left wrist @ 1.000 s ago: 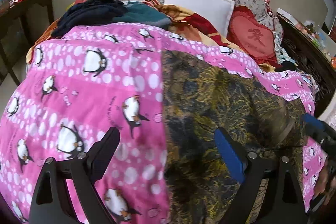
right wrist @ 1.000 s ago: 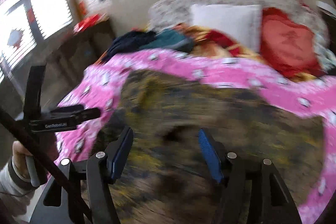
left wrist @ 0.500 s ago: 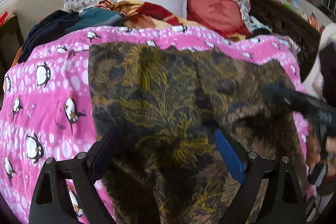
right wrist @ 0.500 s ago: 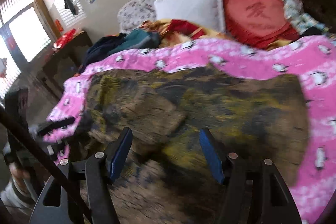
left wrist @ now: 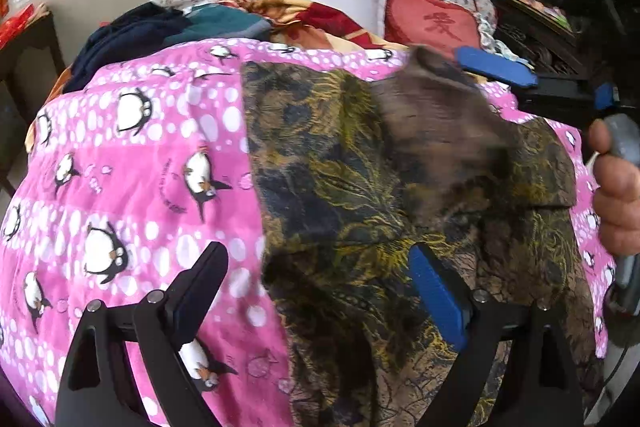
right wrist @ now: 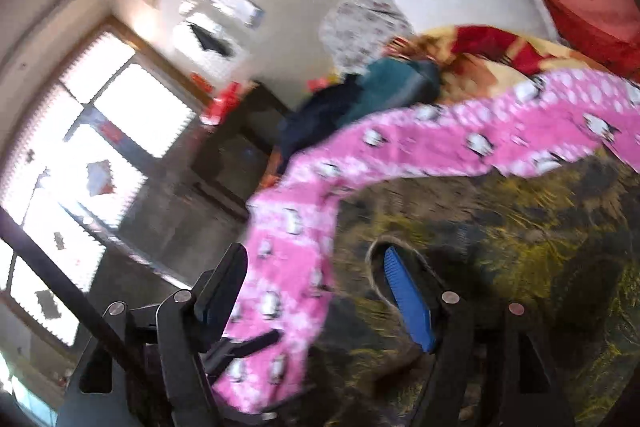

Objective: Fold small clothes

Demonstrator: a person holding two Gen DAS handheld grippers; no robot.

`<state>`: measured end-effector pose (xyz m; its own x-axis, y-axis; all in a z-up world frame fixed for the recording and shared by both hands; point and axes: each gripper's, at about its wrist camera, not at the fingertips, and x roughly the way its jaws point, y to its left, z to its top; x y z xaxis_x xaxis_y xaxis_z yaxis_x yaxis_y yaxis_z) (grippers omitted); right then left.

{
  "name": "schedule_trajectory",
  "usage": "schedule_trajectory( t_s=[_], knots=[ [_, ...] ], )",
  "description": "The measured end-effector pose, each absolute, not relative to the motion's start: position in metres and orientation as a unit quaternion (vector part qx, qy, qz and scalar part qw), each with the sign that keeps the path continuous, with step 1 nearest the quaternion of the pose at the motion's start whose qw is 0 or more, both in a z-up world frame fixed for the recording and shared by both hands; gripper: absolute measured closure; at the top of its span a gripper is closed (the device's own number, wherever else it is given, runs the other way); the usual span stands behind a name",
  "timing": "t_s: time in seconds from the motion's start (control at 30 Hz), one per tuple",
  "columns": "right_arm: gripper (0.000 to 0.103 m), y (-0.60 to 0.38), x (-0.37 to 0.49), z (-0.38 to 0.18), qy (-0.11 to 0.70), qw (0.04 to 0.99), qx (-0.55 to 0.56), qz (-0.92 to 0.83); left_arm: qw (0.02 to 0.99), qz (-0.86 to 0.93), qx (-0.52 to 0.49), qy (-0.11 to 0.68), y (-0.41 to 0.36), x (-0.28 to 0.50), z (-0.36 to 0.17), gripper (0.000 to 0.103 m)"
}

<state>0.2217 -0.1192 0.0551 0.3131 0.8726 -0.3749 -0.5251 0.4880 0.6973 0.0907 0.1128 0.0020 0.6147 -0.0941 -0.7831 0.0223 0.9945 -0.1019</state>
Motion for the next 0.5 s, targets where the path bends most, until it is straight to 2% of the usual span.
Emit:
schedule_trajectory(
  t_s=[0.03,0.27,0.5],
  knots=[
    [0.017,-0.128,0.218,0.055,0.375,0.783,0.230,0.440,0.898,-0.036,-0.038,0.437,0.110,0.092,0.001,0.012],
    [0.016,-0.209,0.190,0.042,0.385,0.841,0.180,0.335,0.898,-0.035,-0.053,0.435,0.101,0.114,-0.005,0.012],
    [0.016,-0.288,0.164,0.027,0.381,0.871,0.169,0.259,0.898,0.005,-0.079,0.433,0.128,0.131,-0.009,0.012]
  ],
)
